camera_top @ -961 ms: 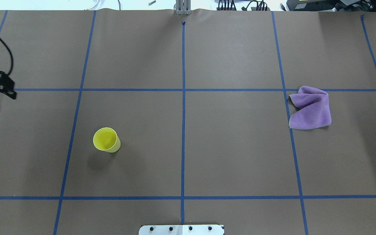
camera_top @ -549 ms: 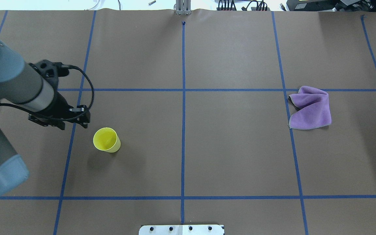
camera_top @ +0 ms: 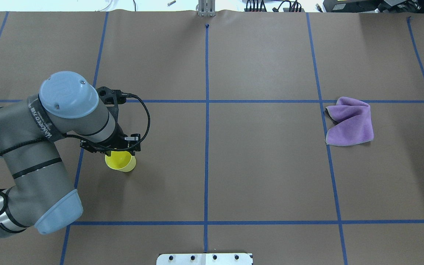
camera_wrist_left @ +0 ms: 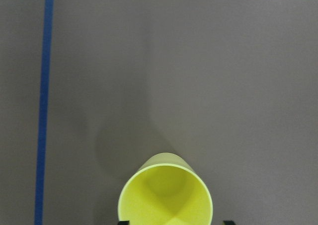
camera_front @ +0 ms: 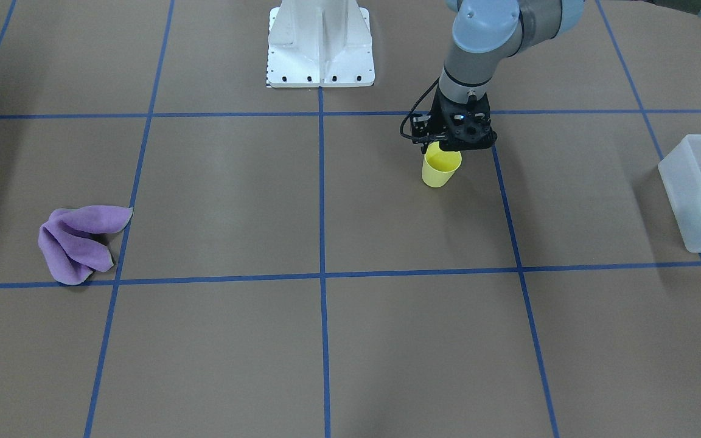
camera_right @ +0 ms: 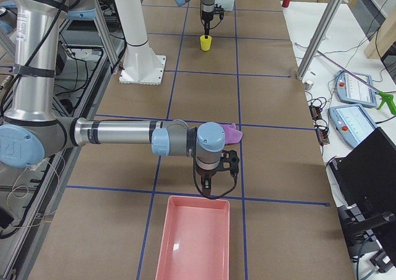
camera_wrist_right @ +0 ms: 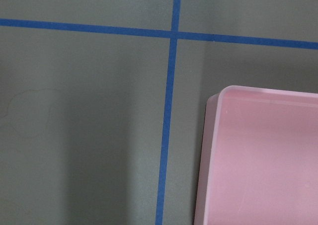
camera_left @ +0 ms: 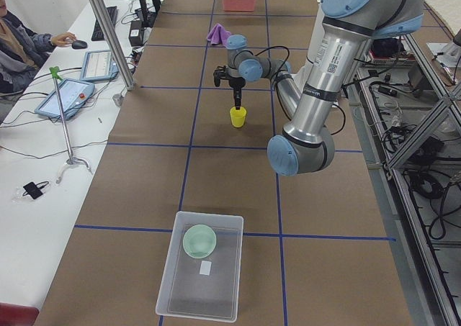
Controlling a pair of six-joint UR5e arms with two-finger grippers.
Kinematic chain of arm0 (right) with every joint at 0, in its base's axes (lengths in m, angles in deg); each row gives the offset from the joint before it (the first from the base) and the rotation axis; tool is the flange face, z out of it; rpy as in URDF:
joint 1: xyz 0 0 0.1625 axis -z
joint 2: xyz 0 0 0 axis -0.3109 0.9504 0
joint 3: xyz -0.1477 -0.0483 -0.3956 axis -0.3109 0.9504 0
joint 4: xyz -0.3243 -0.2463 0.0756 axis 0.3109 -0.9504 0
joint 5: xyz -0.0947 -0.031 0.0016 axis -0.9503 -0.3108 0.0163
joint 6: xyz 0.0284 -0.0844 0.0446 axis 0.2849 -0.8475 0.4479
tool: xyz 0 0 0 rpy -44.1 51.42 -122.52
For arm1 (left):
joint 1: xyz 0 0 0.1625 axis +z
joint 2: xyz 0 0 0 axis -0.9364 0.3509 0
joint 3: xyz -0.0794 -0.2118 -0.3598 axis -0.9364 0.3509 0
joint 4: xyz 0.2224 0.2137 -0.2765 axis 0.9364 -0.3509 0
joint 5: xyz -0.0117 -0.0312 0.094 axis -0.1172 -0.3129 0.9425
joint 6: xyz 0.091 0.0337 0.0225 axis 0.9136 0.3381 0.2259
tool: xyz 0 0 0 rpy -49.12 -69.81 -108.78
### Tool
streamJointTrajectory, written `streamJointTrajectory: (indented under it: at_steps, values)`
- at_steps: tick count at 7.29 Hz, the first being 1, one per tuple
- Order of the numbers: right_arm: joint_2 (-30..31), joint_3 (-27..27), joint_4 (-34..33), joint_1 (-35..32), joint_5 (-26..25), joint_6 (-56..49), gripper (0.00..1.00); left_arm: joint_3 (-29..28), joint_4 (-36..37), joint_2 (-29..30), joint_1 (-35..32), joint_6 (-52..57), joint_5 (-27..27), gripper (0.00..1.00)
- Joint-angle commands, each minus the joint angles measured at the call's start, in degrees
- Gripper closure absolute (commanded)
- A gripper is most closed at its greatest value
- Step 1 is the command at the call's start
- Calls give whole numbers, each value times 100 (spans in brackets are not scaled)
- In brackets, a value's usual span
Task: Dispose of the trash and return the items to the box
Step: 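Lower the left gripper and grasp the yellow cup rim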
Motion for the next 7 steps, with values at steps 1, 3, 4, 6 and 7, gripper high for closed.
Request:
streamJointTrajectory:
  at_steps: [1, 3, 4, 6, 7]
  values:
    - [0, 19, 0, 0, 0, 0, 0, -370, -377, 42, 42, -6, 12, 30]
    - [0, 28, 0, 0, 0, 0, 0, -547, -554, 42, 165, -14, 12, 30]
    - [0, 28, 0, 0, 0, 0, 0, -600, -554, 51, 165, -14, 12, 35]
    - [0, 37, 0, 0, 0, 0, 0, -574, -554, 86, 165, -32, 12, 100]
    - [0, 37, -9, 0, 0, 0, 0, -539, -554, 95, 165, -32, -5, 100]
